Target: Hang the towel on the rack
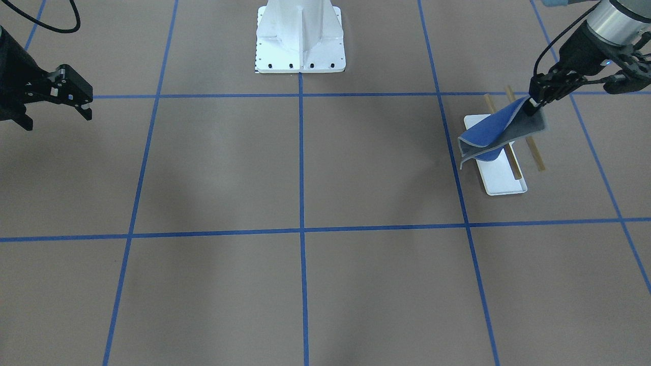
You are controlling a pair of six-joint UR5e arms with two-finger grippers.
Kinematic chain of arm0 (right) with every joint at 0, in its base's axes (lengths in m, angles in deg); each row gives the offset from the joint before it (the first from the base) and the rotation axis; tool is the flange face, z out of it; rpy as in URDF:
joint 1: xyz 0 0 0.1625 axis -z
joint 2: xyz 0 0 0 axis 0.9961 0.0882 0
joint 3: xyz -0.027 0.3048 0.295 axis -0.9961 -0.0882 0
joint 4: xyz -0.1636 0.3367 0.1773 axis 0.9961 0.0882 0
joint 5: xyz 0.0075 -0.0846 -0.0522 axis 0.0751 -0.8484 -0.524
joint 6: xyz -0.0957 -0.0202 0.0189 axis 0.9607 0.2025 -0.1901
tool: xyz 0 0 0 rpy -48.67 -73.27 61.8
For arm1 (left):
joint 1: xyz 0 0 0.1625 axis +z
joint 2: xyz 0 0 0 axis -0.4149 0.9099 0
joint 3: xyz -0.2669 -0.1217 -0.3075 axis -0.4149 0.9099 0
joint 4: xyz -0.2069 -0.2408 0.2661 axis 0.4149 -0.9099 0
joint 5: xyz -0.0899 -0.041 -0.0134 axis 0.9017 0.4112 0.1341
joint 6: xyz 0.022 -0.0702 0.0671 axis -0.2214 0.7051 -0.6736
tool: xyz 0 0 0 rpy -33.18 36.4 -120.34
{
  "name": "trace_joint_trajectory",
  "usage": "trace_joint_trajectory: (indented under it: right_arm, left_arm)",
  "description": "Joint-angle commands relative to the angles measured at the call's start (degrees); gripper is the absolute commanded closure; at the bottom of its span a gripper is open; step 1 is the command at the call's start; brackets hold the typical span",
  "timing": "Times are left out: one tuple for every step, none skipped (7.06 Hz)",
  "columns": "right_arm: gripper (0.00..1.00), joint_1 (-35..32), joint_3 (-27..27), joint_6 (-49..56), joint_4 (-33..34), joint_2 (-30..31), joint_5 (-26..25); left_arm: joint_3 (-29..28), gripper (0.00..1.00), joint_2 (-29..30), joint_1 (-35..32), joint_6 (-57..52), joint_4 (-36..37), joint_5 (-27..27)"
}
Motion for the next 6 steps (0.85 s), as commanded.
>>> trace_joint_trajectory:
  right_arm:
    - [0.0,0.02,0.04,-0.14,-0.08,0.0,0.75]
    - [0.0,0.02,-0.14,-0.14,-0.08,0.08,0.75]
    - [0.0,0.02,-0.14,-0.14,-0.08,0.08,0.75]
    - [0.0,0.02,-0.14,-0.14,-0.08,0.08,0.75]
    - [0.0,0.02,-0.05,-0.14,-0.08,0.08,0.75]
    - [0.0,-0.06,0.03,-0.14,-0.08,0.08,0.75]
  left_arm:
    - [-0.48,1.0,-7.03,-1.79,-10.23,-0.49,-0.46]
    - [-1.53,1.0,-8.62,-1.79,-13.5,-1.01,-0.64]
    - [-4.32,1.0,-8.98,-1.88,-14.84,-3.63,-0.64]
    - [-9.22,1.0,-9.95,-2.14,-15.03,-10.61,-0.73]
    - [-12.75,1.0,-9.96,-2.14,-15.03,-14.95,-0.73]
    - [-13.14,0.84,-9.78,-2.14,-15.11,-15.08,-0.73]
